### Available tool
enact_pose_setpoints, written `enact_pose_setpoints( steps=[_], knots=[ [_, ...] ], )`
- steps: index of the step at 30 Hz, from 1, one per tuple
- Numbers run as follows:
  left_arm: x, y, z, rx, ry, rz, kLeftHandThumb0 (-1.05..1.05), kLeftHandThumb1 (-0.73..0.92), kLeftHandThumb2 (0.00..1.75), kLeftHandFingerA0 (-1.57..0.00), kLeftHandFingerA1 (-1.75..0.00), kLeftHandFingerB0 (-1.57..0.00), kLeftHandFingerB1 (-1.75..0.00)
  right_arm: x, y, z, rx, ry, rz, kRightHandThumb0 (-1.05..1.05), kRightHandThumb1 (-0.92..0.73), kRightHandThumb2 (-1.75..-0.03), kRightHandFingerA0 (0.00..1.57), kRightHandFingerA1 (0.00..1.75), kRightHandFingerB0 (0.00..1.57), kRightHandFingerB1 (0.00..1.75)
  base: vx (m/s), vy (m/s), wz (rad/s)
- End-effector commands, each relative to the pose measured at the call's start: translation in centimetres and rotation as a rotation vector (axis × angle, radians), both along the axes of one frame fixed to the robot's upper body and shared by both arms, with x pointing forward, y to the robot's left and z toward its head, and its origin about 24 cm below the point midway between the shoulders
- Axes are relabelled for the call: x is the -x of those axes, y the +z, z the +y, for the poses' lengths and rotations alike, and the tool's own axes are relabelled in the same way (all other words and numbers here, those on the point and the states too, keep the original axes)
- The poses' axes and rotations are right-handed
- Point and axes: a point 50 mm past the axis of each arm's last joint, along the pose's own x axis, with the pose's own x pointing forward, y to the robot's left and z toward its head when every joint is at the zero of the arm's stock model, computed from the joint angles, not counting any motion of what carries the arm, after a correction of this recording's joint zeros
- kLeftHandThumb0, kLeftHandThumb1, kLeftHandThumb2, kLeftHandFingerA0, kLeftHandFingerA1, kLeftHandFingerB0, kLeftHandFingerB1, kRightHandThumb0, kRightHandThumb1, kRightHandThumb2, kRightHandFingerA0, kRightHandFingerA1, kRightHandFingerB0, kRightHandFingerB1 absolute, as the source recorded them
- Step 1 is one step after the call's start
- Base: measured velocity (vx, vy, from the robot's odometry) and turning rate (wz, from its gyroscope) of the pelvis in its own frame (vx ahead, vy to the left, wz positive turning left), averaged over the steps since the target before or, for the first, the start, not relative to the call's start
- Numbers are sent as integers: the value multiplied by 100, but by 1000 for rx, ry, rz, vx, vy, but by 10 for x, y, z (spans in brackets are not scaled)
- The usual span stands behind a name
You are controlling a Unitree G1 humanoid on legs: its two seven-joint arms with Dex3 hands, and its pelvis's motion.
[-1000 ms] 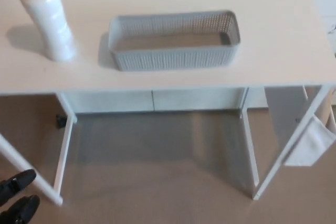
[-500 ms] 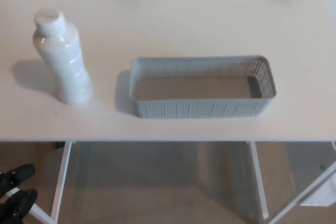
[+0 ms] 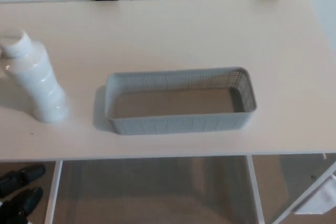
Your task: The robot walk up to a desk on which a bottle is kept on the left hand side and a container is kept on the right hand side. The robot uses its left hand to pick up the bottle and places it in the container.
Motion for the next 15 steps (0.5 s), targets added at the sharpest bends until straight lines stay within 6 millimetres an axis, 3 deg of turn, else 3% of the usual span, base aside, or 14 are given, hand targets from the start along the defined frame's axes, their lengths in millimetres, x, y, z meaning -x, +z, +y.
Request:
enact_pose_setpoints(
  steps=[1, 3, 4, 7, 9, 10, 13, 14, 15],
  knots=[
    [3, 2, 6, -42, -64, 44, -39, 63, 61, -71, -46, -57, -39, -2, 2, 0, 20, 6, -6, -14, -68, -61, 52, 54, 20, 33, 9, 155, 16],
    [3, 2, 6, -50, -77, 48, -39, 63, 61, -71, -46, -57, -39, -1, 1, 0, 19, 3, -3, -13, -69, -59, 53, 53, 20, 33, -100, 323, 3],
    [3, 2, 6, -52, -75, 53, -38, 62, 61, -71, -46, -58, -39, 0, 0, -1, 26, 8, 0, -10, -49, -91, 46, 64, 10, 47, -98, 304, 3],
    [3, 1, 6, -51, -81, 58, -36, 65, 58, -72, -44, -58, -37, 1, 1, 0, 31, 16, 0, -11, -50, -92, 45, 65, 9, 47, 21, 42, 11],
    [3, 2, 5, -54, -83, 61, -36, 65, 58, -73, -45, -58, -37, 1, 0, -1, 31, 24, -2, -12, -50, -92, 47, 65, 10, 47, 103, 10, 6],
    [3, 2, 5, -54, -86, 60, -37, 65, 59, -72, -45, -58, -38, 1, 0, -1, 34, 27, 1, -15, -70, -60, 54, 53, 20, 32, 99, -36, 11],
    [3, 2, 5, -54, -89, 59, -37, 64, 59, -73, -45, -60, -39, 0, 2, 1, 35, 25, 6, -16, -67, -60, 53, 53, 21, 33, 85, -35, 6],
    [3, 2, 5, -53, -89, 61, -36, 64, 60, -74, -45, -60, -39, 1, 1, 0, 33, 24, 6, -12, -49, -92, 46, 64, 9, 47, 0, 0, 0],
    [3, 2, 5, -51, -89, 62, -36, 64, 60, -74, -45, -60, -39, 1, -1, -2, 31, 22, 6, -12, -49, -92, 46, 64, 9, 47, 0, 0, 0]
  ],
)
